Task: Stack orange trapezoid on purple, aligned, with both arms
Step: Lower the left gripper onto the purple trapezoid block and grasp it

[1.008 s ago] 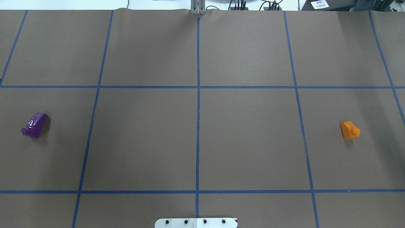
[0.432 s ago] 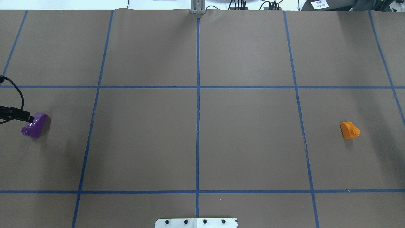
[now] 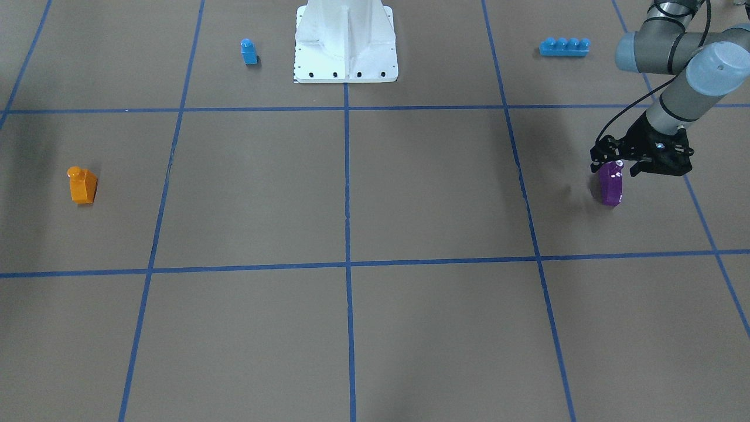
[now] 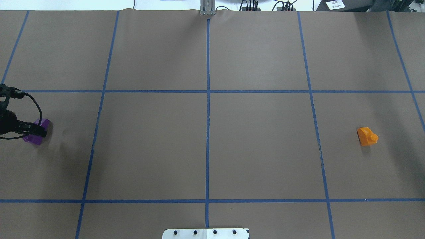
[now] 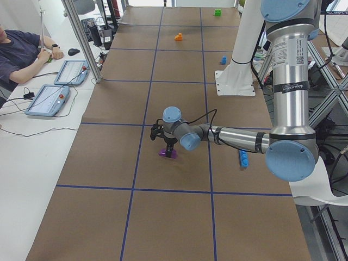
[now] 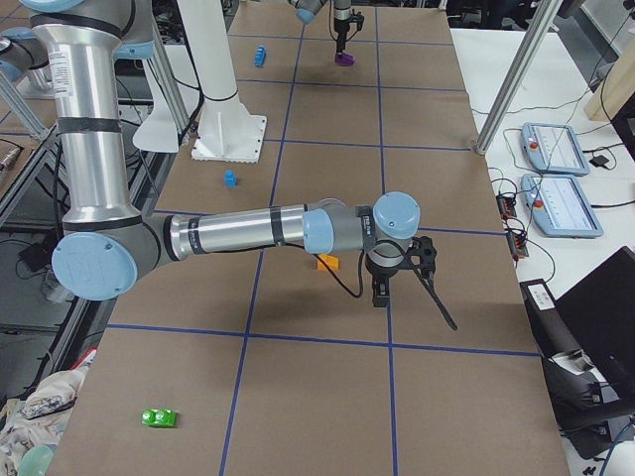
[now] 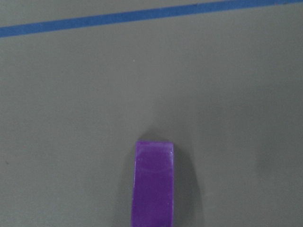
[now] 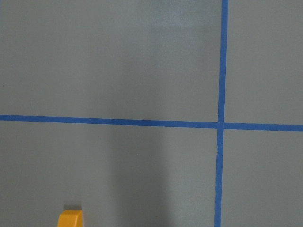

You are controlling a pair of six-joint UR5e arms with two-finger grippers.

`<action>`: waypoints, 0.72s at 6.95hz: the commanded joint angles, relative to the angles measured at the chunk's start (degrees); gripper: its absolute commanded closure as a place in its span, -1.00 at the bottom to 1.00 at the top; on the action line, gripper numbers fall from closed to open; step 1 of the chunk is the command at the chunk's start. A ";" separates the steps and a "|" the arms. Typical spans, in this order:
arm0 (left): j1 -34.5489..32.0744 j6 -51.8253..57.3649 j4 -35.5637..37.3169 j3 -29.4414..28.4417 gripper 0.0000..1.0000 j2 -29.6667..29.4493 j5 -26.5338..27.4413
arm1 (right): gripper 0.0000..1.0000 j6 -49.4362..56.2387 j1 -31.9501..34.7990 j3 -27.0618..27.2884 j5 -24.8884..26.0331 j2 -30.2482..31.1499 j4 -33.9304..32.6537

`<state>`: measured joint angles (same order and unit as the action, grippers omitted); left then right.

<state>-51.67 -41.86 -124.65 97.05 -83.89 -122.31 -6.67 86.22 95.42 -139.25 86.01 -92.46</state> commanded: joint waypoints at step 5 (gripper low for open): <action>-0.36 0.20 3.68 4.87 1.00 -3.01 -3.09 | -0.99 -0.10 -1.14 -0.24 0.12 -0.06 1.74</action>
<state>-51.71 -41.56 -123.27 98.88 -85.26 -123.70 -6.81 85.36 95.33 -139.42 85.61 -92.00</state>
